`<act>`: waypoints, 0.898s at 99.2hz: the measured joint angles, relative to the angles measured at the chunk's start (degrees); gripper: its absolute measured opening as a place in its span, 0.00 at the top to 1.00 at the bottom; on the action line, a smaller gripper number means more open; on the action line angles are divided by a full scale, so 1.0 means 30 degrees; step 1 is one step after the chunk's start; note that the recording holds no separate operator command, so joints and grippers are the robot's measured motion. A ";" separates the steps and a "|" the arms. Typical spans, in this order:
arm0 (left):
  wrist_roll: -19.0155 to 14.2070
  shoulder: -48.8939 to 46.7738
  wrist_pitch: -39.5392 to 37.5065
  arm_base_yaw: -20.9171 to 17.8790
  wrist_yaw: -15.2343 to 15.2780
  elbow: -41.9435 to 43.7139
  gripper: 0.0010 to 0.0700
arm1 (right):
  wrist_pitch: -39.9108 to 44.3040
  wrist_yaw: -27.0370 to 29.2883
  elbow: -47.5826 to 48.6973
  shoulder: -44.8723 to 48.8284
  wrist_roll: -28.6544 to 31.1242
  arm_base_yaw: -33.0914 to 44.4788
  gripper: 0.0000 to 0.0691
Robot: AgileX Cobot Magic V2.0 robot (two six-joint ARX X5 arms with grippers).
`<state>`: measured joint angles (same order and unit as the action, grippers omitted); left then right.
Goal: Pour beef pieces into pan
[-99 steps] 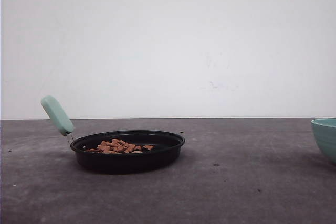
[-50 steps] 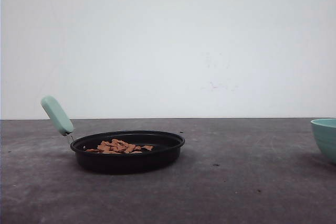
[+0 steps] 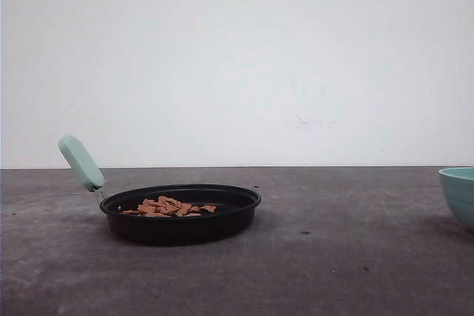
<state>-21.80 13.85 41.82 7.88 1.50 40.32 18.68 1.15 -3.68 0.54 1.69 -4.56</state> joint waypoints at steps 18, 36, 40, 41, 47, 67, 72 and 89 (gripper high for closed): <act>0.0000 -0.0015 -0.0015 0.0000 -0.0007 0.0000 0.99 | -0.0036 0.0058 0.0000 -0.0095 -0.0146 0.0000 0.98; 0.0000 -0.0015 -0.0015 0.0000 -0.0007 0.0000 0.99 | -0.0036 0.0066 0.0000 -0.0095 -0.0153 0.0000 0.98; 0.0000 -0.0015 -0.0015 0.0000 0.0000 0.0000 0.99 | -0.0036 0.0066 0.0000 -0.0095 -0.0153 0.0000 0.98; 0.0000 -0.0015 -0.0015 0.0000 0.0000 0.0000 0.99 | -0.0036 0.0066 0.0000 -0.0095 -0.0153 0.0000 0.98; 0.0000 -0.0015 -0.0015 0.0000 0.0000 0.0000 0.99 | -0.0036 0.0066 0.0000 -0.0095 -0.0153 0.0000 0.98; 0.0000 -0.0015 -0.0015 0.0000 0.0000 0.0000 0.99 | -0.0036 0.0066 0.0000 -0.0095 -0.0153 0.0000 0.98; 0.0000 -0.0015 -0.0015 0.0000 -0.0007 0.0000 0.99 | -0.0036 0.0066 0.0000 -0.0095 -0.0153 0.0000 0.98; 0.0204 -0.0015 -0.0015 0.0000 0.0022 0.0000 0.99 | -0.0036 0.0066 0.0000 -0.0095 -0.0153 0.0000 0.98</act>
<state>-21.19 13.80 41.78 7.88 1.56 40.32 18.57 1.34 -3.68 0.25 1.23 -4.56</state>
